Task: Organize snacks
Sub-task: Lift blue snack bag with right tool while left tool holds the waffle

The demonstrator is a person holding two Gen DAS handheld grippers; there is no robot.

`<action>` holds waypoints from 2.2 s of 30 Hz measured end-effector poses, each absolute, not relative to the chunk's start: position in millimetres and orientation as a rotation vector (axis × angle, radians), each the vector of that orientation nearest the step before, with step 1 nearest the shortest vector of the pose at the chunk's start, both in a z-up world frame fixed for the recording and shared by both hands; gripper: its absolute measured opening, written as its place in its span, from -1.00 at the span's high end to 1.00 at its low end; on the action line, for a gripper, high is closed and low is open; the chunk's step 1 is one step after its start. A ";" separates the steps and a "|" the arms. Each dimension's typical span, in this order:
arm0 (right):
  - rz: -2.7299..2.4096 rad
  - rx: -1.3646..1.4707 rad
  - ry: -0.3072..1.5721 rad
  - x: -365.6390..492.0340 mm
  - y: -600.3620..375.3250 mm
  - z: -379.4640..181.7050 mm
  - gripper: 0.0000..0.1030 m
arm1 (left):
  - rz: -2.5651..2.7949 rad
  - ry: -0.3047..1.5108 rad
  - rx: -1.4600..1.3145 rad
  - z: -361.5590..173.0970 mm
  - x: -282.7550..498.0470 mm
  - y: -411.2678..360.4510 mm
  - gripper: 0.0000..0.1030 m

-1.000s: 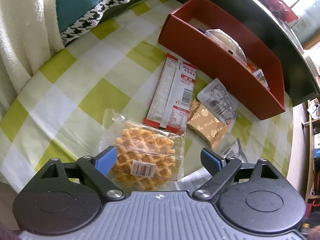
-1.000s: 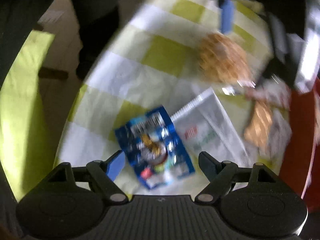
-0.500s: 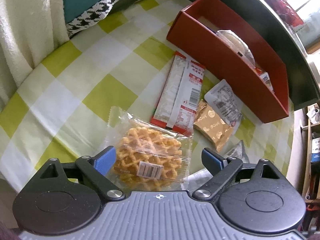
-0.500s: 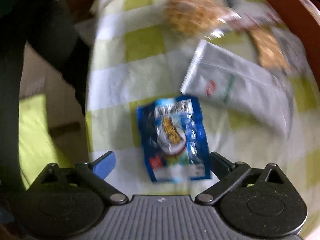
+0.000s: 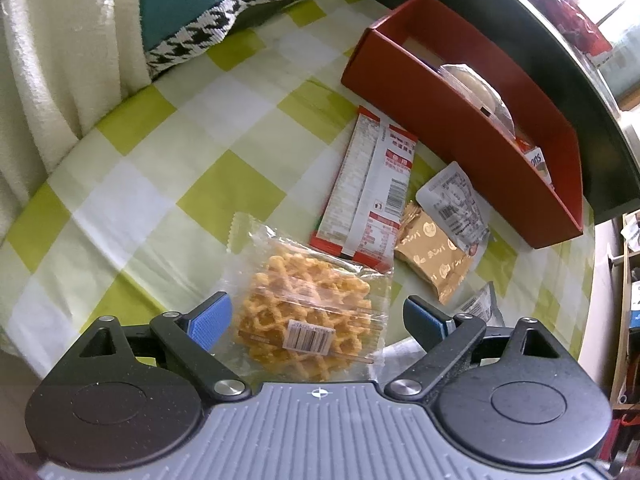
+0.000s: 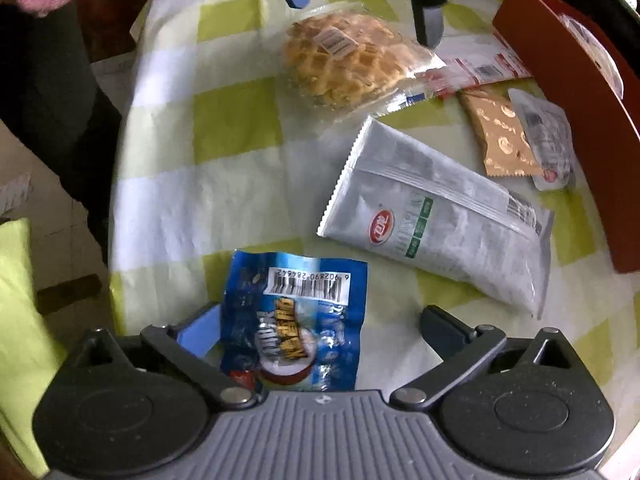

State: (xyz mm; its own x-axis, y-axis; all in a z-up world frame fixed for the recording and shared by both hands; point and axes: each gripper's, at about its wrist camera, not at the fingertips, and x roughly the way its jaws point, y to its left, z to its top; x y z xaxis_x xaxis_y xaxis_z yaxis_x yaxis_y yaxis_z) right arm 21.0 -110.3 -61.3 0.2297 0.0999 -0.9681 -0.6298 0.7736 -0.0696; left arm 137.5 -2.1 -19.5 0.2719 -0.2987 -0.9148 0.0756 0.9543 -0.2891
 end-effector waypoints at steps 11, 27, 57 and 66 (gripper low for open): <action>0.446 -0.450 1.274 19.5 -109.6 -59.0 -0.84 | -0.263 1.257 -0.210 -12.9 132.3 3.3 -0.88; 0.337 -0.130 1.172 11.4 -171.3 -25.9 -0.37 | -0.167 1.271 -0.059 -40.1 133.8 -31.8 -0.95; 0.221 -0.060 1.036 13.6 -205.1 14.8 -0.37 | -0.127 1.201 0.045 -23.2 113.2 -60.5 -0.25; 0.196 -0.050 1.057 31.9 -205.5 9.9 -0.37 | -0.165 1.235 -0.030 -21.0 118.9 -59.8 -0.78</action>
State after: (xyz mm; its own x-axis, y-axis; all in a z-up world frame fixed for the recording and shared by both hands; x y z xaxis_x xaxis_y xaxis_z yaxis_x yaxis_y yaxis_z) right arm 31.9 -205.5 9.9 0.4758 0.1367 -0.8689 -0.1845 0.9814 0.0533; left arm 118.9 -59.8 -21.0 0.3189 -0.1414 -0.9372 0.1092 0.9877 -0.1119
